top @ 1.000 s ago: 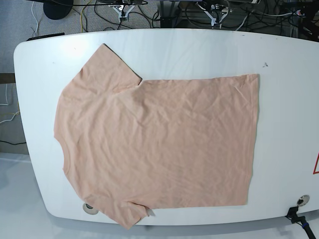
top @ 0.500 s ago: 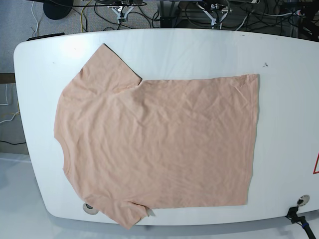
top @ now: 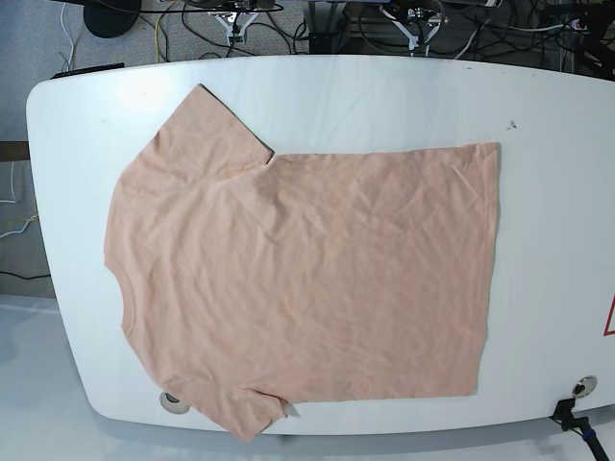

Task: Fold the T-shirt properly

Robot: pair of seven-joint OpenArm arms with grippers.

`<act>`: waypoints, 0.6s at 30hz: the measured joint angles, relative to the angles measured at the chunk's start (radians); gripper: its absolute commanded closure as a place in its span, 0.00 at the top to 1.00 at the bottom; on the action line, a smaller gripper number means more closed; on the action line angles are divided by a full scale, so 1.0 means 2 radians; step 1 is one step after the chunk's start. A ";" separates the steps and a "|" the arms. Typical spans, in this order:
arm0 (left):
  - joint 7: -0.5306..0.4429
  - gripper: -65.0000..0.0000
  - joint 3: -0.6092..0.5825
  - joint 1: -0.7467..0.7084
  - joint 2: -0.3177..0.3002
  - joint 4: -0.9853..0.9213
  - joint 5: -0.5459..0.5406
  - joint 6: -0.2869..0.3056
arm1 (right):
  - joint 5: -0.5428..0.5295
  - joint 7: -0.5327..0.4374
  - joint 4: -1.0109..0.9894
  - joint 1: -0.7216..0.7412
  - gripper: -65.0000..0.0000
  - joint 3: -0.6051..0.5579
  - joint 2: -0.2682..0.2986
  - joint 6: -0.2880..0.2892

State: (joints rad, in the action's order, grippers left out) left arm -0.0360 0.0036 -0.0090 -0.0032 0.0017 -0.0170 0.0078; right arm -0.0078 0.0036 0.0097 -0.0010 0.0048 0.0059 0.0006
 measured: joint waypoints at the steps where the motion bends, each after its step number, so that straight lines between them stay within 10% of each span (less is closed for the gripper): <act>1: -0.002 0.00 0.001 -0.001 0.000 0.000 0.000 0.000 | 0.000 0.000 0.000 0.000 0.00 0.000 0.000 0.000; 18: -0.017 0.00 0.001 -0.004 0.002 0.002 -0.005 0.000 | 0.000 -0.005 0.002 0.000 0.00 0.001 0.001 0.003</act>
State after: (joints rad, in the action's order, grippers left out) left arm -0.0696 0.0055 -0.0162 -0.0002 0.0055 -0.0265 0.0086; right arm -0.0074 -0.0063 0.0139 -0.0006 0.0059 0.0086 0.0071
